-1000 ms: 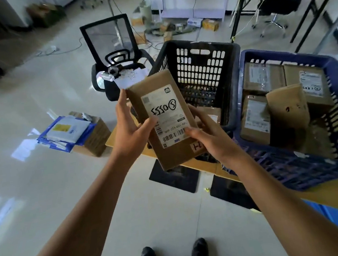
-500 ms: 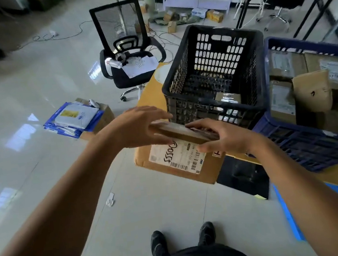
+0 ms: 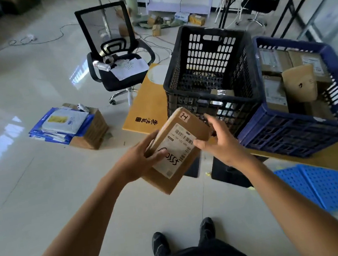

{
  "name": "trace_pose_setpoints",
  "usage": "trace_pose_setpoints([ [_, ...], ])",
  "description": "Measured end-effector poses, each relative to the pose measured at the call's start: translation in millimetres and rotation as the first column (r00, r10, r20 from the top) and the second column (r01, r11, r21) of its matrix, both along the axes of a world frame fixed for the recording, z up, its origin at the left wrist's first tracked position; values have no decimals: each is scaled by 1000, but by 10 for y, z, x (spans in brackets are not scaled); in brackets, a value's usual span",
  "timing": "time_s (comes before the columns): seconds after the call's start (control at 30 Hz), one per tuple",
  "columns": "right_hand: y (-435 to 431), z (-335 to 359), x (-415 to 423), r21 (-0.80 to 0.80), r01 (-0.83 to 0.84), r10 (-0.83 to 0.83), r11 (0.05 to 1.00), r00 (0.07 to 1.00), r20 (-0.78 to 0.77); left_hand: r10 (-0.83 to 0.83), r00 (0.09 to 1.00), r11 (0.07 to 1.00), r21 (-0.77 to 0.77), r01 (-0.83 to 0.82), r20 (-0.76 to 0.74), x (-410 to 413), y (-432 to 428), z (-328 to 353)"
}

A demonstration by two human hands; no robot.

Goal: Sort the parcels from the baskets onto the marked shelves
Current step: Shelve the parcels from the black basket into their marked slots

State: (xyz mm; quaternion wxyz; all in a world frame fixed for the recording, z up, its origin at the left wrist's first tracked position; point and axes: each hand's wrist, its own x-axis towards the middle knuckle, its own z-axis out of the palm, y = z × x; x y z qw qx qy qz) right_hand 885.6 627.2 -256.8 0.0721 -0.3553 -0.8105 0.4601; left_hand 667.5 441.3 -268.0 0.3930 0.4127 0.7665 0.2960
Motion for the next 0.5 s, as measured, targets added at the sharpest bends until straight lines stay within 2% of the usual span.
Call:
trace_pose_setpoints([
  [0.07,-258,-181,139,-126,70,-81,990,993,-90,42,990,998,34,-47,138,160,-67,-153],
  [0.17,-608,-427,339,-280,216,-267,935,951,-156,0,974,999,39,-9,227,430,-110,-390],
  [0.3,-938,-693,622,-389,399,-487,830,859,-159,-15,935,999,41,0,355,845,-87,-720],
  [0.5,-1373,-913,1496,-419,655,-753,629,647,-118,-231,881,970,30,241,413,1649,71,-1023],
])
